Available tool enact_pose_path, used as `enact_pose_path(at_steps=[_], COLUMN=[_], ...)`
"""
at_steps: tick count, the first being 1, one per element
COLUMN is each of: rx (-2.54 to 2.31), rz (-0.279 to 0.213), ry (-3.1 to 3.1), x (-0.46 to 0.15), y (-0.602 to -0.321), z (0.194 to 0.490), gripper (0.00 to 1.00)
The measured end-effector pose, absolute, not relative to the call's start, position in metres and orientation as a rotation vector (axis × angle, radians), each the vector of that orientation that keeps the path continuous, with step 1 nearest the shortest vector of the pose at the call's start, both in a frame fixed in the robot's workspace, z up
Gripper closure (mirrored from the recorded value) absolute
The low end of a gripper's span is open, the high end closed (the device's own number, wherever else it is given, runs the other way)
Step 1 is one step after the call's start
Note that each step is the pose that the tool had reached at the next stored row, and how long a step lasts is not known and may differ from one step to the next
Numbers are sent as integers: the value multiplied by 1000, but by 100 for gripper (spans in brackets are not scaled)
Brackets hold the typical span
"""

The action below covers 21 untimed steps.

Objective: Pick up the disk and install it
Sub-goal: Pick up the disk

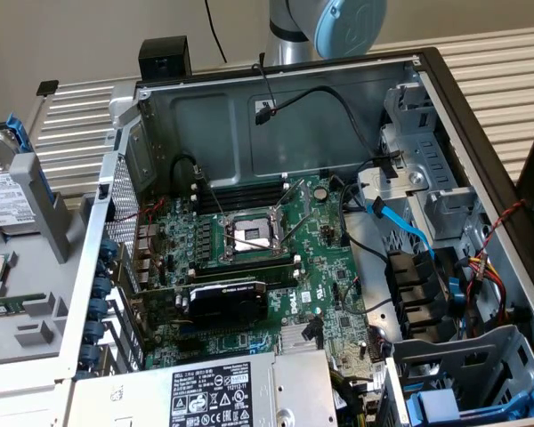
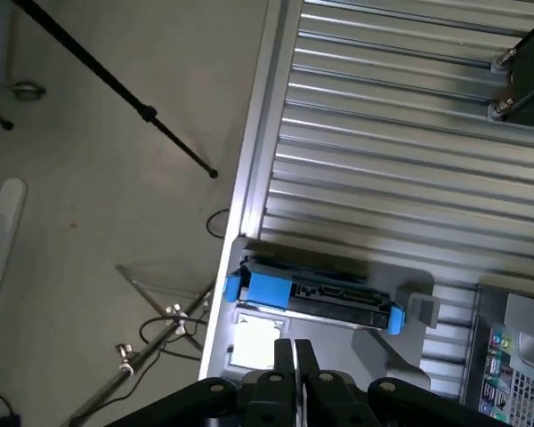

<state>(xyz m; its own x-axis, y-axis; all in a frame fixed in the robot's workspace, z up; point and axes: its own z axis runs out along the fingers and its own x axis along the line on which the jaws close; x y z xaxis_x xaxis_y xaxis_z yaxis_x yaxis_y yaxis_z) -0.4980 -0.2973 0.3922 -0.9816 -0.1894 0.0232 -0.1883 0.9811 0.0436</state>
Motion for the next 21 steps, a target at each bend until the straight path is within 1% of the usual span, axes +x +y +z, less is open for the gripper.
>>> enact_pose_path(at_steps=[21], rx=[876], rz=[-55], ry=[-2981], x=[-498], y=[-297], z=[392], gripper=[85])
